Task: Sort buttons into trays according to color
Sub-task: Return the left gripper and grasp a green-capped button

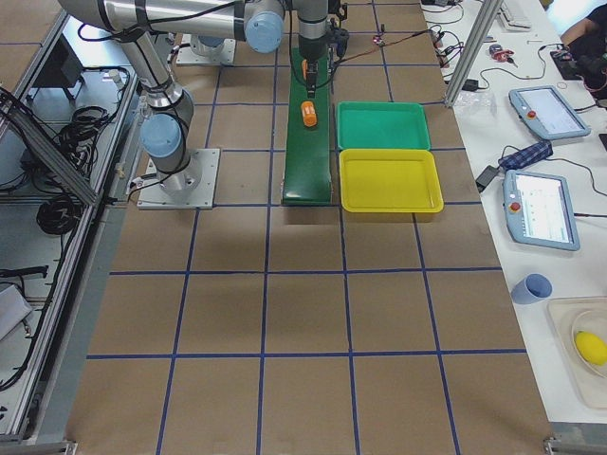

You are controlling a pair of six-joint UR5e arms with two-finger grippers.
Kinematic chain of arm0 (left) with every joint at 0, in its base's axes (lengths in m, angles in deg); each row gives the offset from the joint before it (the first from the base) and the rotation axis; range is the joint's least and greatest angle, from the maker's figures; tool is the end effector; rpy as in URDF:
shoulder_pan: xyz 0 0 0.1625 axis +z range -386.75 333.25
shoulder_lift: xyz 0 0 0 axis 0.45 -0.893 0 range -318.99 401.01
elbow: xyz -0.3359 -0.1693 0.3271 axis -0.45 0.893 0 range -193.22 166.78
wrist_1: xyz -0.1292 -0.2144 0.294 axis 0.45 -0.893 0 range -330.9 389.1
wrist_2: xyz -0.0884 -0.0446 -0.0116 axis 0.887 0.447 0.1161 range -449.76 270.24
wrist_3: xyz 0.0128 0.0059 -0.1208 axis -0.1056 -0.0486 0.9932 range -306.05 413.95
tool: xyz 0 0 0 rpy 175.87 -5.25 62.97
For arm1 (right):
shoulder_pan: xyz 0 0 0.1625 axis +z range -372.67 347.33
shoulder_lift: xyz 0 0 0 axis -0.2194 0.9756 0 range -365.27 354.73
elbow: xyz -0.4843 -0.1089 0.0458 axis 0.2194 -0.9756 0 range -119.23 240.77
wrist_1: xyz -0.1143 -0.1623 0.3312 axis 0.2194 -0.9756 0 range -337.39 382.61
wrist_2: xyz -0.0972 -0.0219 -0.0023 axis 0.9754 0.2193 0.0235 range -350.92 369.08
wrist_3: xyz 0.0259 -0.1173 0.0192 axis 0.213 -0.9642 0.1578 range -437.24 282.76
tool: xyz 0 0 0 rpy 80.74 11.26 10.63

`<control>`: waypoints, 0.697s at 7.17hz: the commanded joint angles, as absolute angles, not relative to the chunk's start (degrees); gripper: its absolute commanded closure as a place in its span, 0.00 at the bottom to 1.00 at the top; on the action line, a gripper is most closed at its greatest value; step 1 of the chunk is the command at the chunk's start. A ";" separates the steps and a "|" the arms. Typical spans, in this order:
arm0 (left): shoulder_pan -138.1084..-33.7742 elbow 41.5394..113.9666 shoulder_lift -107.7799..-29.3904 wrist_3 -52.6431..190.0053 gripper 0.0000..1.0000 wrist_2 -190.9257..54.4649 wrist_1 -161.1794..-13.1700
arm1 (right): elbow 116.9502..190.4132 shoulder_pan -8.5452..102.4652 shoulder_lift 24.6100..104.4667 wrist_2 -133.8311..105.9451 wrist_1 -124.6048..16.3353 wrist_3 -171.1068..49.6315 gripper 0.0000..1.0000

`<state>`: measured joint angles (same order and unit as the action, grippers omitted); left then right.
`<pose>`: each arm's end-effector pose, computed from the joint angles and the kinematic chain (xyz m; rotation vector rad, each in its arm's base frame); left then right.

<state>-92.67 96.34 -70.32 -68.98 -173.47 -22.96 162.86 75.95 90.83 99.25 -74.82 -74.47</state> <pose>0.0898 -0.5608 0.2638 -2.3199 -1.9921 0.1388 0.1231 -0.4132 0.5014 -0.1134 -3.1367 0.0396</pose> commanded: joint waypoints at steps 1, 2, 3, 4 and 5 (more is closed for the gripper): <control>-92.66 96.82 -70.70 -69.01 0.72 -171.26 -23.01 | 163.17 76.01 90.97 99.34 -74.68 -74.42 0.00; -92.66 96.91 -70.70 -69.44 0.85 -170.80 -23.01 | 163.17 76.01 90.88 99.34 -74.77 -74.60 0.00; -92.75 96.21 -70.26 -69.97 0.92 -170.80 -23.01 | 163.17 76.01 90.97 99.34 -74.77 -74.69 0.00; -93.45 94.12 -68.52 -69.71 0.98 -171.06 -24.41 | 163.17 75.92 90.88 99.26 -74.77 -74.69 0.00; -93.63 90.44 -67.28 -68.06 0.98 -170.45 -32.34 | 163.17 76.01 90.97 99.34 -74.77 -74.69 0.00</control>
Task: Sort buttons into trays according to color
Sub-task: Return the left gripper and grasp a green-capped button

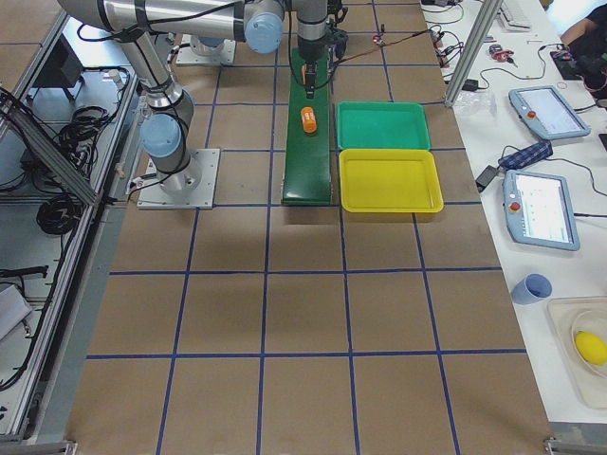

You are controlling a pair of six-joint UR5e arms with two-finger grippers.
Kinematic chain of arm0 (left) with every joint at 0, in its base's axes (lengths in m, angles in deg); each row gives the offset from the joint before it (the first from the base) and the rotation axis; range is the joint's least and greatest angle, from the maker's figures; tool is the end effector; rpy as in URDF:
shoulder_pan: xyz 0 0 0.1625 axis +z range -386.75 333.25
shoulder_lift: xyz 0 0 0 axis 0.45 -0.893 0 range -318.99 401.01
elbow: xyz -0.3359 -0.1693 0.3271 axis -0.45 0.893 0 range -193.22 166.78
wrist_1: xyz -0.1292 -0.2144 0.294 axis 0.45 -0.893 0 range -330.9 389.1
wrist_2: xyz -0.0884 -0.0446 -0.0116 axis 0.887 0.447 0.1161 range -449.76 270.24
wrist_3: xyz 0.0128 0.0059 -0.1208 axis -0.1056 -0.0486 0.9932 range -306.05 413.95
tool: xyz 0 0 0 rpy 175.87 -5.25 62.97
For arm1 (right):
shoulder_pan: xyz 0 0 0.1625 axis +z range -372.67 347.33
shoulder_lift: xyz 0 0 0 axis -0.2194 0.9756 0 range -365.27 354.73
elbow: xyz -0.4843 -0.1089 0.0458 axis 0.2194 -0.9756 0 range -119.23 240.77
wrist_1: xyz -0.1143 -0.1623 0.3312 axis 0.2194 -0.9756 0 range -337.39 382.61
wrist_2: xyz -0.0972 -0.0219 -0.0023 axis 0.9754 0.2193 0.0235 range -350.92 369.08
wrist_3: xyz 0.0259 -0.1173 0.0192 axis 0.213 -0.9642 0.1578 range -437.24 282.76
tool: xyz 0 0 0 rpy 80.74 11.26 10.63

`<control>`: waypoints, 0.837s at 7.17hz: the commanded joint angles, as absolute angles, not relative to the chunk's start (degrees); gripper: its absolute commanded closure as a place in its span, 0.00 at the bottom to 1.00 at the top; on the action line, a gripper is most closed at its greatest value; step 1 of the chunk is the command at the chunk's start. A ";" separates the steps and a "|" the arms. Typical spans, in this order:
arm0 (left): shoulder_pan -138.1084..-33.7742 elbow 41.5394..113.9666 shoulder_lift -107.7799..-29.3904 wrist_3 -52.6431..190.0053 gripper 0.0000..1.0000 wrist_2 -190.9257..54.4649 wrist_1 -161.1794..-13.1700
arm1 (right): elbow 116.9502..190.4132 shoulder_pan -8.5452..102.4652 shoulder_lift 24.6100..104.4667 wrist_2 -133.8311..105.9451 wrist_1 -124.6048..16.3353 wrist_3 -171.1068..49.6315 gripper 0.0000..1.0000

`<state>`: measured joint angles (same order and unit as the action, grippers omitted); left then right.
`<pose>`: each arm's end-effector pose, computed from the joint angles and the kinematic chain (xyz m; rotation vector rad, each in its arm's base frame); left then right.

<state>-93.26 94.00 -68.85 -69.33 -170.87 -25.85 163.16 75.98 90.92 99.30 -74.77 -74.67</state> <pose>0.0811 -0.5687 0.2893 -2.3348 -1.9717 0.2122 0.1232 -0.4117 0.4995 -0.1071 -3.1361 0.0324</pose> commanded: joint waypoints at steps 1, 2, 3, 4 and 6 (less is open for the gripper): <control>-93.80 87.01 -65.71 -60.12 0.98 -167.75 -40.86 | 163.17 76.01 90.97 99.34 -74.77 -74.69 0.00; -94.76 87.07 -63.43 -51.69 0.98 -167.29 -43.81 | 163.17 76.01 90.97 99.26 -74.77 -74.69 0.00; -97.04 88.55 -61.32 -40.38 0.97 -167.20 -43.84 | 163.34 75.92 90.97 99.34 -74.77 -74.69 0.00; -99.58 89.87 -59.47 -28.35 0.97 -167.11 -43.41 | 163.43 76.01 90.97 99.34 -74.68 -74.69 0.00; -106.08 93.20 -57.87 -11.37 0.97 -167.63 -41.40 | 163.61 76.01 91.06 99.43 -74.60 -74.69 0.00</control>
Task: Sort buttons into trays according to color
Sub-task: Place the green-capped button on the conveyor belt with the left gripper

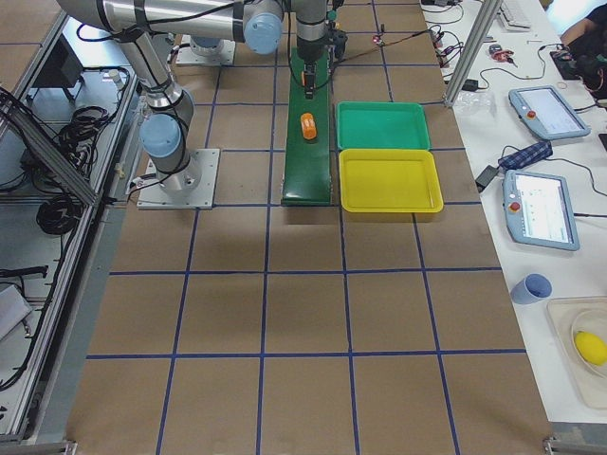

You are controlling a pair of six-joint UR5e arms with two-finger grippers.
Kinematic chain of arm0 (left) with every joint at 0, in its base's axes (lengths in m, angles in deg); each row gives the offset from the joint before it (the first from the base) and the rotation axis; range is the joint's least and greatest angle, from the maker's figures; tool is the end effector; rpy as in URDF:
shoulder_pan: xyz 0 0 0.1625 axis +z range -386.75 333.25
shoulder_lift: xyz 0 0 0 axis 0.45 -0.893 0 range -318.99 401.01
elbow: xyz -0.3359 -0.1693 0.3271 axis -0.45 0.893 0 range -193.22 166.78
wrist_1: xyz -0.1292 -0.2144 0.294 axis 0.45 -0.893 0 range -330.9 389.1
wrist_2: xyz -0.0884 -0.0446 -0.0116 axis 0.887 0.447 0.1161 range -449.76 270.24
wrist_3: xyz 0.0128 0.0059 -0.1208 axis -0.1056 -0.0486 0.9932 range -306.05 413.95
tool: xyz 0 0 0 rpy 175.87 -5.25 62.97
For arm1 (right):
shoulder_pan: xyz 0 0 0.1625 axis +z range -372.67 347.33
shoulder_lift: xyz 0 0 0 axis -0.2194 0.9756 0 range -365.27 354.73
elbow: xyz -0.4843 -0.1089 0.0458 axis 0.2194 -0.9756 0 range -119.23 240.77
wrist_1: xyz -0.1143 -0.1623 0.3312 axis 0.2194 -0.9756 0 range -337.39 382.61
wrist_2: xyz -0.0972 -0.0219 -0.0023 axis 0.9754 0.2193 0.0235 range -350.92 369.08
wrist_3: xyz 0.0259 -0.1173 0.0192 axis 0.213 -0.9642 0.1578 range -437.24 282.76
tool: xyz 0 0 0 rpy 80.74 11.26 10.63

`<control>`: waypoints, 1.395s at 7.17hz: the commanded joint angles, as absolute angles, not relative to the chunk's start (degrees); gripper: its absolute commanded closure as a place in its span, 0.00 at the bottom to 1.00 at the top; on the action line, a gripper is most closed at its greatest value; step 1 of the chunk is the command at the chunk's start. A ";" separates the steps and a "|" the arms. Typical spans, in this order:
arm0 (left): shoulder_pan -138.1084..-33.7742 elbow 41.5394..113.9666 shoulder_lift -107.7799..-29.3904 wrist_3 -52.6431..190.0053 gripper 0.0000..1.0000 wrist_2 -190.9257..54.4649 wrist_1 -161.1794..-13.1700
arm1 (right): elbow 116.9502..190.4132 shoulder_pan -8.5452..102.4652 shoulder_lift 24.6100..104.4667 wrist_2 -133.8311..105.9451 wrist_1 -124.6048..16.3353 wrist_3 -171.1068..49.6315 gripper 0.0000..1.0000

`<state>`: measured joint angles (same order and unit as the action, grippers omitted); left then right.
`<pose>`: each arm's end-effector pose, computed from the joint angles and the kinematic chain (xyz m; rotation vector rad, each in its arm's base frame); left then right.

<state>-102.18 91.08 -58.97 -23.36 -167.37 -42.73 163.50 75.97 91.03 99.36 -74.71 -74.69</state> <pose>-0.0278 -0.5272 0.3758 -1.5019 -2.4954 0.1190 0.1230 -0.4100 0.4974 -0.1068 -3.1351 0.0245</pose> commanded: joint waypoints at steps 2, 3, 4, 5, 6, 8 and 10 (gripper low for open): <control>-110.13 97.25 -57.17 9.93 0.97 -168.07 -37.18 | 163.96 75.92 91.15 99.34 -74.24 -74.69 0.00; -112.42 98.31 -57.77 19.49 0.98 -168.07 -36.03 | 163.96 76.01 91.15 99.43 -74.24 -74.69 0.00; -115.31 99.10 -59.00 31.59 0.98 -171.12 -32.89 | 163.96 75.92 91.15 99.34 -74.24 -74.69 0.00; -117.69 99.28 -59.10 39.54 0.98 -175.15 -31.73 | 163.96 75.92 91.15 99.43 -74.24 -74.69 0.00; -118.50 99.54 -59.27 42.76 0.98 -175.28 -31.80 | 163.96 75.92 91.15 99.43 -74.24 -74.69 0.00; -118.94 99.46 -59.19 52.66 0.85 -175.54 -32.76 | 163.96 75.92 91.15 99.61 -74.24 -74.69 0.00; -120.08 99.55 -59.10 59.11 0.56 -175.46 -33.03 | 164.31 75.92 91.15 99.61 -74.24 -74.69 0.00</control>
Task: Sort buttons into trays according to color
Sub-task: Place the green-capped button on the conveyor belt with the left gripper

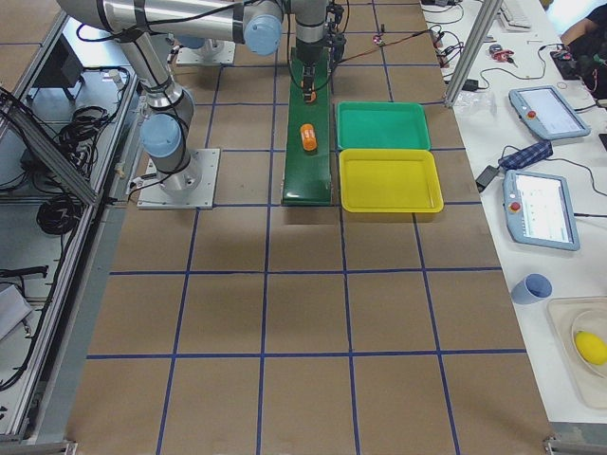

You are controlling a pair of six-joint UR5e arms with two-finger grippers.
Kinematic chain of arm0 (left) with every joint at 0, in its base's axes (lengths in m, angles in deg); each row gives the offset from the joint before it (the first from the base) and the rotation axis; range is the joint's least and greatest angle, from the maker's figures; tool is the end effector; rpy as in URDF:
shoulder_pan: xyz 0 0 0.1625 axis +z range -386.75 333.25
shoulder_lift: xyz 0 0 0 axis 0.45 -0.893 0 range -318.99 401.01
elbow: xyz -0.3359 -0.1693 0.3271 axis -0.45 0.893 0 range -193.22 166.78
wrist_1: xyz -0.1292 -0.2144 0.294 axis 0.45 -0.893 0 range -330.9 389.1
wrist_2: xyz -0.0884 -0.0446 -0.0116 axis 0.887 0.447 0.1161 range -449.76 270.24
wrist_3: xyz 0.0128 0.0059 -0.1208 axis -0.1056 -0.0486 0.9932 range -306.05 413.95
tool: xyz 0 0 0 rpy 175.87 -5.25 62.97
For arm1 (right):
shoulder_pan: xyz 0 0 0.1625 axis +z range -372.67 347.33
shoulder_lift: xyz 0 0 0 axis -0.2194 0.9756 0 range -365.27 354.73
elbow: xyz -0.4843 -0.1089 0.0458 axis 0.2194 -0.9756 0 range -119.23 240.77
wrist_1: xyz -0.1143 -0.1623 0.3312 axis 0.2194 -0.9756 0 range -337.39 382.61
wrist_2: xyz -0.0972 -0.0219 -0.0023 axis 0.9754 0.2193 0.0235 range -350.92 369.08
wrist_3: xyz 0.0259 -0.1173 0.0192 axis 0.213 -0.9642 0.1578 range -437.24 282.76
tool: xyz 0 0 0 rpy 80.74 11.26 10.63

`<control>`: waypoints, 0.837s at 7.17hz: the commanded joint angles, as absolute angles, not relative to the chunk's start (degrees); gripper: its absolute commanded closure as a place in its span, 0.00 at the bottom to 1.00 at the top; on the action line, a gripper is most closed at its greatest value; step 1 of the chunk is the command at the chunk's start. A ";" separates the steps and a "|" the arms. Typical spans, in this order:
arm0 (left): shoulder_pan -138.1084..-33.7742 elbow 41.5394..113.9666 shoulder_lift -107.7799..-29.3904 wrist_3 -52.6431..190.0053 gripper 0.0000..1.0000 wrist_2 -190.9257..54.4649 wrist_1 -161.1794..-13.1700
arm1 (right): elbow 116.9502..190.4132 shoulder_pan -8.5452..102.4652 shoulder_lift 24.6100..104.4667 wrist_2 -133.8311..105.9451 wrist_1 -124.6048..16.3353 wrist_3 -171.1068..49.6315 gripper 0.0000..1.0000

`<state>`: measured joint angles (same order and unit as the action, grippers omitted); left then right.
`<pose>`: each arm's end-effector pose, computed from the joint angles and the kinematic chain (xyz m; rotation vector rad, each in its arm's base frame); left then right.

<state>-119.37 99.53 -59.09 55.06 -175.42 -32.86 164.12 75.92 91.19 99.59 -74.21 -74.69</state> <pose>-0.1645 -0.4740 0.3275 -0.0357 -3.0656 -0.1328 0.1223 -0.4064 0.4927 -0.1080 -3.1309 -0.0017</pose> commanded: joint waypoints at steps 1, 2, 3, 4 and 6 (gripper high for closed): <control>-120.26 99.55 -59.45 61.14 0.44 -175.11 -33.21 | 164.31 75.92 91.23 99.61 -74.24 -74.69 0.00; -120.35 99.55 -59.45 61.51 0.40 -175.02 -33.21 | 164.31 75.92 91.23 99.61 -74.16 -74.69 0.00; -120.26 99.29 -59.19 61.60 0.00 -174.93 -33.04 | 164.31 75.92 91.32 99.52 -74.16 -74.69 0.00; -119.04 98.41 -57.71 61.51 0.00 -174.93 -33.64 | 164.31 75.92 91.32 99.61 -74.24 -74.69 0.00; -115.88 93.43 -57.08 58.55 0.00 -175.02 -41.51 | 164.40 75.92 91.41 99.52 -74.16 -74.52 0.00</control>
